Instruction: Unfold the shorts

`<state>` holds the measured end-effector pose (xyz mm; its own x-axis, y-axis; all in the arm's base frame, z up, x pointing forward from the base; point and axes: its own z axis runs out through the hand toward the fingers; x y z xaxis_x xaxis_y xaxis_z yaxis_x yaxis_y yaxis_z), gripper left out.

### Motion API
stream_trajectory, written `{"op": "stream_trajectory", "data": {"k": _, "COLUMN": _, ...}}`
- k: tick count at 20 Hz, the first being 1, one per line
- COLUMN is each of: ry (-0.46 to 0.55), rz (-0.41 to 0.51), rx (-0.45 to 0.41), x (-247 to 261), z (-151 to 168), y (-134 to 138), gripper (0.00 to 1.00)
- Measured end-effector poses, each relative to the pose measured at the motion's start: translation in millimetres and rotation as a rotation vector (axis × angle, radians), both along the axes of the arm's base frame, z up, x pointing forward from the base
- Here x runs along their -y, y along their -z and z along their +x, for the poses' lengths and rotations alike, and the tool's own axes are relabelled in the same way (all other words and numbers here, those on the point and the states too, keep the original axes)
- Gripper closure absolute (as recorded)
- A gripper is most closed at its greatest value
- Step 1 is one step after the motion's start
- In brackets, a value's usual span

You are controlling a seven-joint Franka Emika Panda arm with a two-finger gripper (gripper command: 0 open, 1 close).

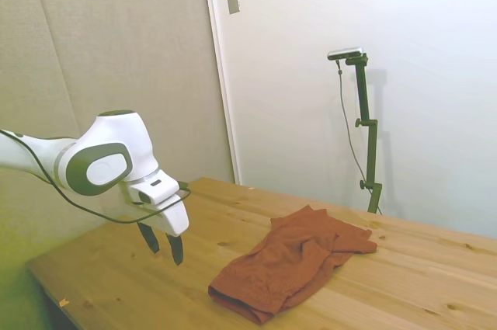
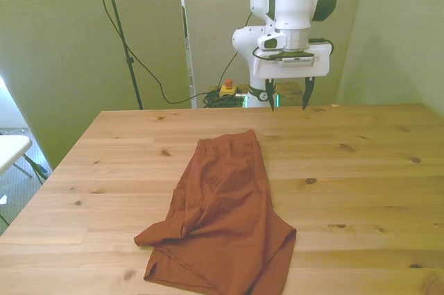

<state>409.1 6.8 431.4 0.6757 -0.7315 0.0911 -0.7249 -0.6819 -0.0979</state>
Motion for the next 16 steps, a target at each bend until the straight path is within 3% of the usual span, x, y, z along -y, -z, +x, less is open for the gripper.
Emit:
{"op": "stream_trajectory", "data": {"k": 4, "ry": 0.042, "rz": 0.017, "rx": 0.024, "x": 19.4, "z": 10.9, "y": -11.2, "gripper": 0.00}}
{"op": "stream_trajectory", "data": {"k": 9, "ry": 0.181, "rz": 0.051, "rx": 0.079, "x": 126.2, "z": 36.3, "y": -42.7, "gripper": 0.00}}
{"op": "stream_trajectory", "data": {"k": 13, "ry": 0.284, "rz": 0.106, "rx": 0.064, "x": 216.5, "z": 39.5, "y": -26.7, "gripper": 0.00}}
{"op": "stream_trajectory", "data": {"k": 16, "ry": 0.316, "rz": 0.176, "rx": 0.028, "x": 253.1, "z": 41.6, "y": 1.8, "gripper": 0.00}}
